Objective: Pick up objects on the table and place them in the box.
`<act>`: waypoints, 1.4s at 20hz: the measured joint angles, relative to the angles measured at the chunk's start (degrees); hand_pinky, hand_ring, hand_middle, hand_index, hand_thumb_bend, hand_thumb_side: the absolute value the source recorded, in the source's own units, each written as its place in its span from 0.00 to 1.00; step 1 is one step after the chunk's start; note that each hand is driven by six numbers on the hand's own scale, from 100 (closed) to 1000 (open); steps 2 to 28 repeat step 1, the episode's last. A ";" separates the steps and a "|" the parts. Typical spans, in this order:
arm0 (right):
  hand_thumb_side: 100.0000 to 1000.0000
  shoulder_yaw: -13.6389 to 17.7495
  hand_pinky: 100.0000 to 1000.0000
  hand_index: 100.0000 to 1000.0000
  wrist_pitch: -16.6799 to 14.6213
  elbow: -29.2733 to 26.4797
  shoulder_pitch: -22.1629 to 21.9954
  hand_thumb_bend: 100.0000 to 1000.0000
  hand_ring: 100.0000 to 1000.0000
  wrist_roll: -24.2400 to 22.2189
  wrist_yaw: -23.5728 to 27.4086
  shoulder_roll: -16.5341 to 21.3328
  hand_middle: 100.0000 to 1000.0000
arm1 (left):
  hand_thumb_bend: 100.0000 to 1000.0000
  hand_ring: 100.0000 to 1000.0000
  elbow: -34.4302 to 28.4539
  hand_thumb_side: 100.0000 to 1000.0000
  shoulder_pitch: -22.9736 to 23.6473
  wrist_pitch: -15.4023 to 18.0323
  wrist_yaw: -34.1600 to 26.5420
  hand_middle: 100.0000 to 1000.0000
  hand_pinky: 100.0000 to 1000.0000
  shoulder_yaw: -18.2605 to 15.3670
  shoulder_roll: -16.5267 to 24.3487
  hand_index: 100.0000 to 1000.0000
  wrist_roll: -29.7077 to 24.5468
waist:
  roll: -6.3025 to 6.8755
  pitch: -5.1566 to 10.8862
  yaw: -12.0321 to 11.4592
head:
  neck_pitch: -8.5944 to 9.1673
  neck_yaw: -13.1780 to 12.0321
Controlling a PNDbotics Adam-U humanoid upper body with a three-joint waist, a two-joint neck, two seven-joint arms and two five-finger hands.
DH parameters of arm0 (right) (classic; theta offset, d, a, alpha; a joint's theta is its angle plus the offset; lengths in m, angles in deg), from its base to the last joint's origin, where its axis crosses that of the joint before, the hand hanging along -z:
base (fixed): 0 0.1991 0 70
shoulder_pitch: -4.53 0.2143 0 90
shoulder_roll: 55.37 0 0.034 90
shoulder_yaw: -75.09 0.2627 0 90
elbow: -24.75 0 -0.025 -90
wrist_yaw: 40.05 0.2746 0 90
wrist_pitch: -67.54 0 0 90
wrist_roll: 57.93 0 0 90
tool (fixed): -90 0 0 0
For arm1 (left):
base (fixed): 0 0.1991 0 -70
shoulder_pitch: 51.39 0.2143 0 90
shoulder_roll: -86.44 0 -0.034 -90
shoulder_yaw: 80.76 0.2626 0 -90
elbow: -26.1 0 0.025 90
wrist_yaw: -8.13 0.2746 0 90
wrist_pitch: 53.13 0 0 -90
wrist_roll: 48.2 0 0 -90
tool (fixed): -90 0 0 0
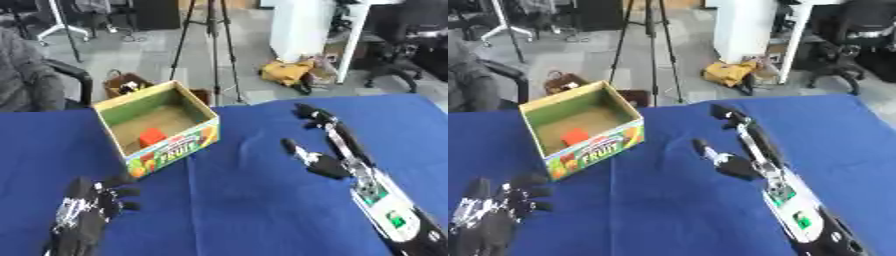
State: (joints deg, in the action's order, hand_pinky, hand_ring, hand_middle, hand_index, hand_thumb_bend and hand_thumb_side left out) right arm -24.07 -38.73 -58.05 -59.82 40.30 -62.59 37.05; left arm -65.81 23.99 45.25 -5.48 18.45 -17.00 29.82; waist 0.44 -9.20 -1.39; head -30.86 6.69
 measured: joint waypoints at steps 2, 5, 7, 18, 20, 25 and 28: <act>0.74 0.02 0.69 0.94 0.64 -1.67 -1.67 0.31 0.81 0.19 1.03 -0.38 0.77 | 0.33 0.71 -0.02 1.00 0.02 0.00 0.04 0.71 0.60 -0.02 0.00 0.78 0.31 | 0.11 0.05 -0.10 | -0.03 -0.08; 0.74 0.02 0.69 0.94 0.64 -1.67 -1.67 0.31 0.81 0.19 1.03 -0.38 0.77 | 0.33 0.71 -0.02 1.00 0.02 0.00 0.04 0.71 0.60 -0.02 0.00 0.78 0.31 | 0.11 0.05 -0.10 | -0.03 -0.08; 0.74 0.02 0.69 0.94 0.64 -1.67 -1.67 0.31 0.81 0.19 1.03 -0.38 0.77 | 0.33 0.71 -0.02 1.00 0.02 0.00 0.04 0.71 0.60 -0.02 0.00 0.78 0.31 | 0.11 0.05 -0.10 | -0.03 -0.08; 0.74 0.02 0.69 0.94 0.64 -1.67 -1.67 0.31 0.81 0.19 1.03 -0.38 0.77 | 0.33 0.71 -0.02 1.00 0.02 0.00 0.04 0.71 0.60 -0.02 0.00 0.78 0.31 | 0.11 0.05 -0.10 | -0.03 -0.08; 0.74 0.02 0.69 0.94 0.64 -1.67 -1.67 0.31 0.81 0.19 1.03 -0.38 0.77 | 0.33 0.71 -0.02 1.00 0.02 0.00 0.04 0.71 0.60 -0.02 0.00 0.78 0.31 | 0.11 0.05 -0.10 | -0.03 -0.08; 0.74 0.02 0.69 0.94 0.64 -1.67 -1.67 0.31 0.81 0.19 1.03 -0.38 0.77 | 0.33 0.71 -0.02 1.00 0.02 0.00 0.04 0.71 0.60 -0.02 0.00 0.78 0.31 | 0.11 0.05 -0.10 | -0.03 -0.08; 0.74 0.02 0.69 0.94 0.64 -1.67 -1.67 0.31 0.81 0.19 1.03 -0.38 0.77 | 0.33 0.71 -0.02 1.00 0.02 0.00 0.04 0.71 0.60 -0.02 0.00 0.78 0.31 | 0.11 0.05 -0.10 | -0.03 -0.08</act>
